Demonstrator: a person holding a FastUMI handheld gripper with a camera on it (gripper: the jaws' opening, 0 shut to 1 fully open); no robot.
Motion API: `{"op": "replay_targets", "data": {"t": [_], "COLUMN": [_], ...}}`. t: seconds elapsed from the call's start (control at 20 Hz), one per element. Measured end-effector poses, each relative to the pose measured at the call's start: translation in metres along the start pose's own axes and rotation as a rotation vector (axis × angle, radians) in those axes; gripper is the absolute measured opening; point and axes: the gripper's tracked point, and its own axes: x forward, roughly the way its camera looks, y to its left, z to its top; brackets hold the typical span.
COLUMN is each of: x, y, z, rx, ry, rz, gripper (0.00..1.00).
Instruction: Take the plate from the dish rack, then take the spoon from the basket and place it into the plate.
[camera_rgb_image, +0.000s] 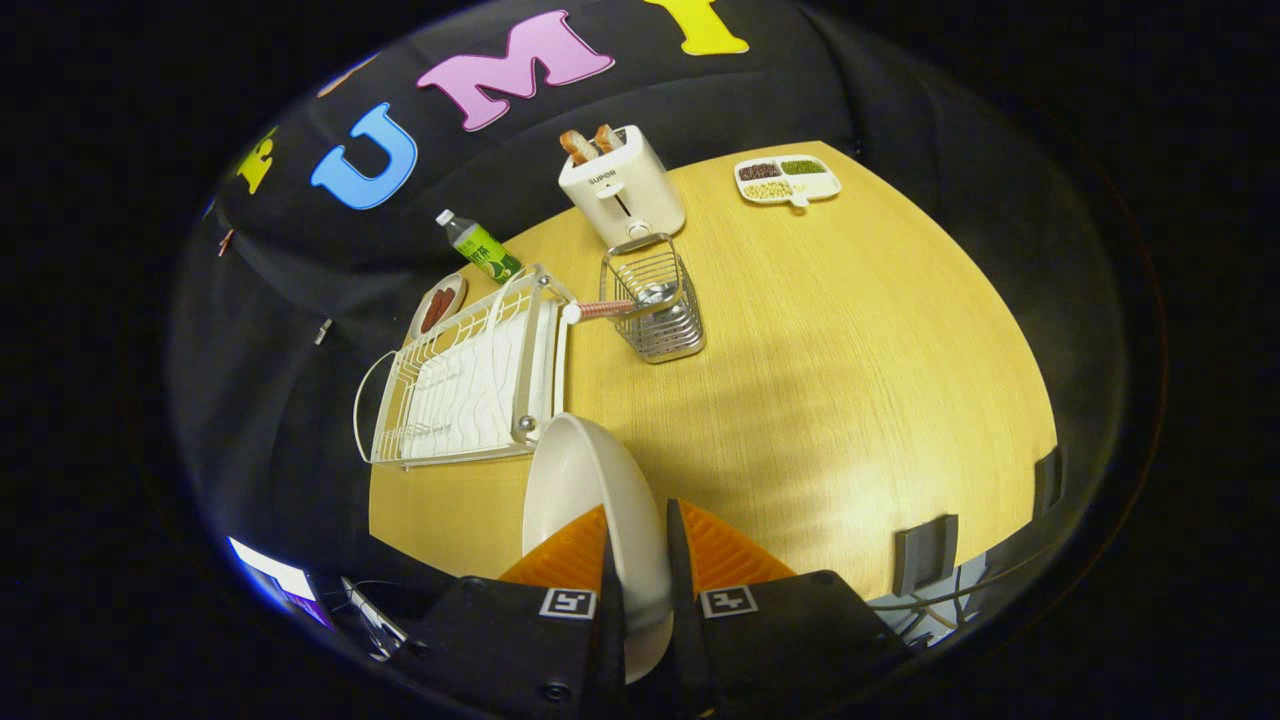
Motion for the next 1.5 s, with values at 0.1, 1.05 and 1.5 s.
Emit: {"op": "replay_targets", "data": {"t": [0.1,1.05,1.5], "x": [0.019,0.066,0.044], "y": [-0.009,-0.033,0.029], "z": [-0.002,0.022,0.094], "rx": [-0.033,-0.345,-0.509], "ry": [0.04,-0.136,-0.441], "rz": [0.019,0.088,0.141], "gripper": [0.23,0.99,0.99]}}
